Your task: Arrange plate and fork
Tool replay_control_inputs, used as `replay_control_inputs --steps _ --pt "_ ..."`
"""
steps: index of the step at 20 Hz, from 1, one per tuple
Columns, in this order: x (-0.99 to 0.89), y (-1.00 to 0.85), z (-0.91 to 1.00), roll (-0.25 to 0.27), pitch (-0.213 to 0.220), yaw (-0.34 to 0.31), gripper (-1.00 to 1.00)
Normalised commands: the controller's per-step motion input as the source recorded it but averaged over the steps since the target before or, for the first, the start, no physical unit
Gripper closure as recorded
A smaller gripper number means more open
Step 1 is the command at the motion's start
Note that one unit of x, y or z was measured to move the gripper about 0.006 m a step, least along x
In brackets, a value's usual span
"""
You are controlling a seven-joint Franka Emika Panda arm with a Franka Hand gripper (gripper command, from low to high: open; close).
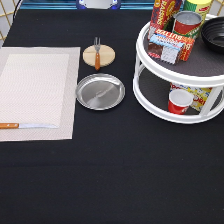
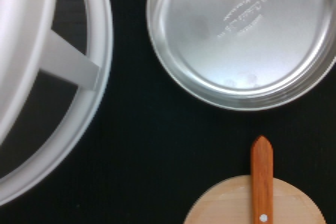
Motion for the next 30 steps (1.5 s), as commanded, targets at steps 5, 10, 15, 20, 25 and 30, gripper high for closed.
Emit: replay_control_inputs --steps 5,10,15,20,25,30 --pt "0.18 -0.22 0.02 0.000 0.003 0.013 -1.00" --pt "0.52 -0.58 0.04 -0.005 0.000 0.037 -1.00" --pt "0.70 -0.58 0.01 0.001 0.000 0.031 -1.00" --pt "0.88 -0.31 0.00 0.000 0.000 0.054 -1.00" --pt "0.95 -0.09 -0.08 -0.001 0.000 0.068 -1.00" --pt "0.83 0.00 -0.17 0.000 0.000 0.100 -1.00"
